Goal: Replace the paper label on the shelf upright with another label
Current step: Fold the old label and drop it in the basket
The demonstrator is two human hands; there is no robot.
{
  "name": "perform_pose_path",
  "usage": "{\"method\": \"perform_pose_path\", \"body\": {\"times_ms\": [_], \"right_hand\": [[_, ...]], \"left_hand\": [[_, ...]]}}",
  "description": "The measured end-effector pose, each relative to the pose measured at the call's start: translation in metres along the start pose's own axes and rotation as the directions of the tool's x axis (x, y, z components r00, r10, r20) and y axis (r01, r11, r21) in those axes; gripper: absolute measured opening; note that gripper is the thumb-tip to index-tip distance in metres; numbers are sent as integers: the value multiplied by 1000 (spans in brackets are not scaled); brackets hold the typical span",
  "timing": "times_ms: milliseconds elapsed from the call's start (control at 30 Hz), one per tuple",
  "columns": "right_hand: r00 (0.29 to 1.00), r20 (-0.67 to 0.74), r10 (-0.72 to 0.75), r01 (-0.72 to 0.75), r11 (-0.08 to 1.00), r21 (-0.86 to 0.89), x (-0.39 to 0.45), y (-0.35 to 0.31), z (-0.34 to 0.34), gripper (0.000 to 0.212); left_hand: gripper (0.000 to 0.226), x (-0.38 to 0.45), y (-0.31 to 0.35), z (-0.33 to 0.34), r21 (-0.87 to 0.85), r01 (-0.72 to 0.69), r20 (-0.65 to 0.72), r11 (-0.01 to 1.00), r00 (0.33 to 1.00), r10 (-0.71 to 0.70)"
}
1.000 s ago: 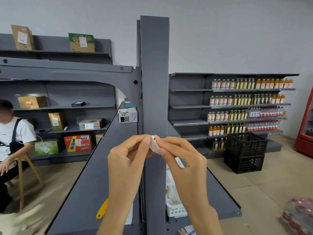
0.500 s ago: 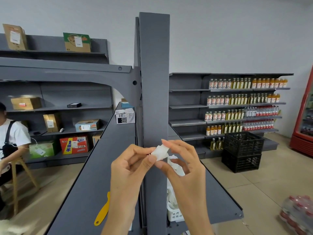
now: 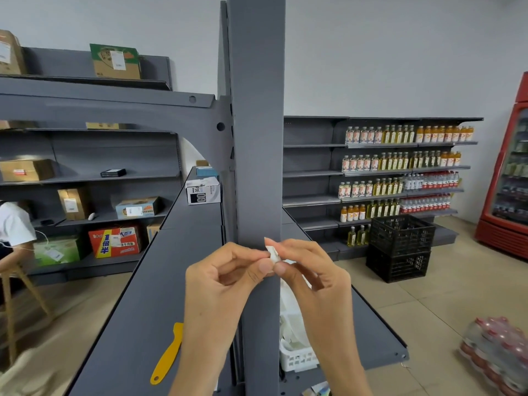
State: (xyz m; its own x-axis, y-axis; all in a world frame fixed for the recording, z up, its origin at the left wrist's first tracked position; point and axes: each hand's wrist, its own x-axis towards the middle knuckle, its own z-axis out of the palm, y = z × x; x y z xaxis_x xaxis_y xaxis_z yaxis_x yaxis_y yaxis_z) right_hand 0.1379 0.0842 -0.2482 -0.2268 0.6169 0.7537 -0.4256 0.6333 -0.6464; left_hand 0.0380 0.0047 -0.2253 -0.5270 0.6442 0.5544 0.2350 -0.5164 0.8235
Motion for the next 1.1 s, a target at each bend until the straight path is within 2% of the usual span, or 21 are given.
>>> {"method": "perform_pose_path", "body": {"times_ms": [100,200,300,400,500,600,667,767,900,1100], "right_hand": [[998,-1,-64,64,996,-66,-3,4,-14,47],[992,-4,-127,125,982,-139,-6,6,-34,39],[993,-31,-116,110,981,-160,-7,10,-53,18],[994,-43,-97,87,976,-198,-7,17,-76,13],[999,-35,8,-16,978,-210,-6,23,-94,11],[986,-24,165,-167,963,-214,-1,35,-110,22],[972,-11,237,-232,939,-254,2,49,-117,25],[941,44,336,-305,897,-321,5,75,-124,19],[902,126,414,-352,872,-341,-1,107,-128,21],[884,186,429,-315,840,-442,-9,144,-129,25]], "left_hand": [[35,2,-4,6,25,64,37,998,997,-65],[53,4,-8,16,51,143,90,988,985,-147],[47,5,-13,27,69,139,162,988,975,-148],[30,1,-22,45,125,72,205,990,974,-97],[22,-4,-34,65,211,29,175,977,982,-67],[12,-6,-53,82,345,-8,137,939,990,-42],[12,-6,-68,89,432,-23,126,901,991,-36],[17,-6,-93,96,544,6,93,839,993,-68],[23,-11,-123,101,613,91,11,785,992,-123],[40,-16,-161,108,718,154,-63,679,986,-156]]}}
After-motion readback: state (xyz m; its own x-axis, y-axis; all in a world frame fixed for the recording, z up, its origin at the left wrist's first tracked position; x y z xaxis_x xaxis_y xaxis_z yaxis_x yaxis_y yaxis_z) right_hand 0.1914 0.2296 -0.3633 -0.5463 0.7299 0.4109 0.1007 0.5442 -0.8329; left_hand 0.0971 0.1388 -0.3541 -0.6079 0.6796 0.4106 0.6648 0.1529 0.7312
